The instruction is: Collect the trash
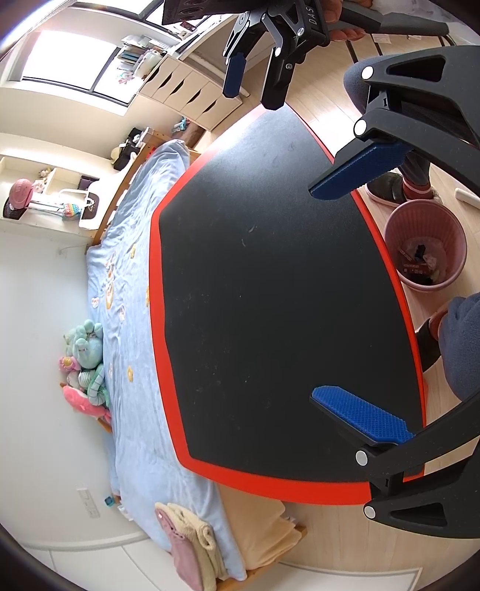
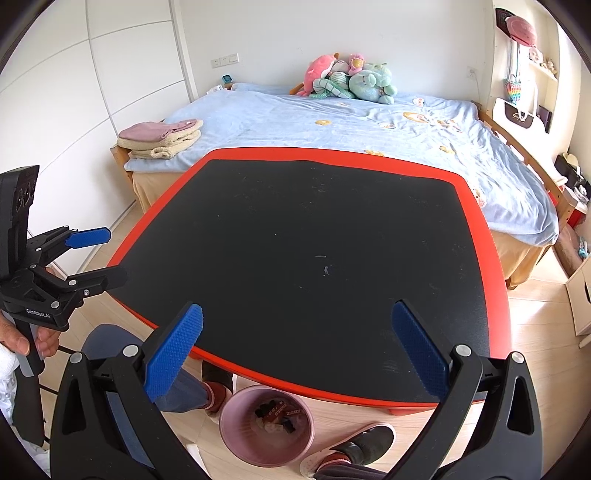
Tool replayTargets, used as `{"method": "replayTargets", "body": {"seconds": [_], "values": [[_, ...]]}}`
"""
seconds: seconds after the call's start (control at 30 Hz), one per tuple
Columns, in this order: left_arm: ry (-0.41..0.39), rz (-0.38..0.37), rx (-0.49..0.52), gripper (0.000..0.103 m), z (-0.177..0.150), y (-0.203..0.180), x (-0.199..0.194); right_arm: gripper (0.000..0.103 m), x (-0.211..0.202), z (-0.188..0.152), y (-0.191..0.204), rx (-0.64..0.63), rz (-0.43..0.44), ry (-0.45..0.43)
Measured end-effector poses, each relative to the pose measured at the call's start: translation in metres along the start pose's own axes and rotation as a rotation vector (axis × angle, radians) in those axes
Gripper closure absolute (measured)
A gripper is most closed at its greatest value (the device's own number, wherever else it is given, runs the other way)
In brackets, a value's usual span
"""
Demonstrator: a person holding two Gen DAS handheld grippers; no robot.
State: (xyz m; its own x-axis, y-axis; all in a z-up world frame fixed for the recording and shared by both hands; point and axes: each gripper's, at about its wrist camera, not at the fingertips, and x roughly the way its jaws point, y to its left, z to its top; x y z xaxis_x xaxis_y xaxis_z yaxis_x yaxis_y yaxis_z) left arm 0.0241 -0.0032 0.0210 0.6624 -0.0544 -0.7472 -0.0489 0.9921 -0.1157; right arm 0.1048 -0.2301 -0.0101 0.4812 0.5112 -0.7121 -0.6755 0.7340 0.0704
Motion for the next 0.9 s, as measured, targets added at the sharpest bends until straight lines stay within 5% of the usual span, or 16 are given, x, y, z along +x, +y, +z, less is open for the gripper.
{"method": "replayTargets", "body": {"seconds": [0.9], "values": [[0.002,-0.003,0.002,0.006,-0.0005,-0.0009,0.0011,0.003,-0.0003,-0.0059,-0.0064,0.001,-0.003,0.007]]}}
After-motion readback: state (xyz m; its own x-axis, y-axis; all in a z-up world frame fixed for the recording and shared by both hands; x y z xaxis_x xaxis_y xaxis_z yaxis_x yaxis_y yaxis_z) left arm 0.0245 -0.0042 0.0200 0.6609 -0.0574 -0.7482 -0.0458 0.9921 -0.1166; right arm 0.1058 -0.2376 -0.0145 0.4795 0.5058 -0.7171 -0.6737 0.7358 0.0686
